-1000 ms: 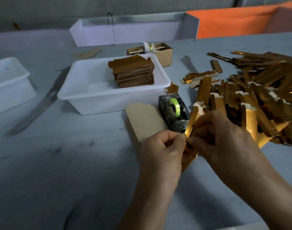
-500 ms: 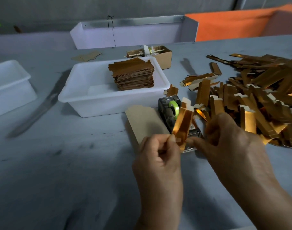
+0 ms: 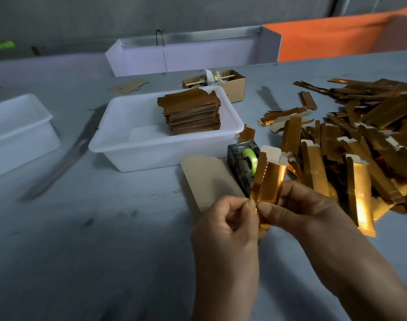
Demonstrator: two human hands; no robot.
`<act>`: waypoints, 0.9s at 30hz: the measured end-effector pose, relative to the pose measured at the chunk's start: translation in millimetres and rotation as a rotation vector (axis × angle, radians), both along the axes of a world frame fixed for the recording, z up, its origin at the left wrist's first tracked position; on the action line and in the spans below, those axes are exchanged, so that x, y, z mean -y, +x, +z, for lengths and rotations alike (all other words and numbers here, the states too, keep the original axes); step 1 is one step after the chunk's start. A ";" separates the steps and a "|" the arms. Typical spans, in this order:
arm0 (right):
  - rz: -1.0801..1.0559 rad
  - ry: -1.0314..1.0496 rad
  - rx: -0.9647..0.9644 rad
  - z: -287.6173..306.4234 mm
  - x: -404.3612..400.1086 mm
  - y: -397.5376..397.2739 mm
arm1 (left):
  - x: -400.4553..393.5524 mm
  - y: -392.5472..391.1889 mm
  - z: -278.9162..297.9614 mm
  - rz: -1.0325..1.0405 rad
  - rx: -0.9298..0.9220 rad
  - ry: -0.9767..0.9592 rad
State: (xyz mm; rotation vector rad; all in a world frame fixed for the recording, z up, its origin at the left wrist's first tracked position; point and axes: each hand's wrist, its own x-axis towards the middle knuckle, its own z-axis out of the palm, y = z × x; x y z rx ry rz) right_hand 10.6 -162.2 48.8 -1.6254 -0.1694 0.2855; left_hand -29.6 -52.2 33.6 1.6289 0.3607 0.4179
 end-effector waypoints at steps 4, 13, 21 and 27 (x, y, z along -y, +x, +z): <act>0.060 -0.006 -0.054 -0.5 7.1 4.1 | -8.9 4.4 6.1 -0.064 -0.136 -0.347; 0.094 -0.020 -0.116 -0.8 10.9 3.8 | -35.1 7.7 4.2 -0.423 -0.304 -0.667; -0.274 -0.461 0.134 13.8 41.2 58.1 | -41.5 28.6 -7.1 0.240 -0.281 0.829; -0.516 -1.008 0.358 2.7 60.1 80.7 | -58.7 48.0 -23.9 0.164 -0.399 0.378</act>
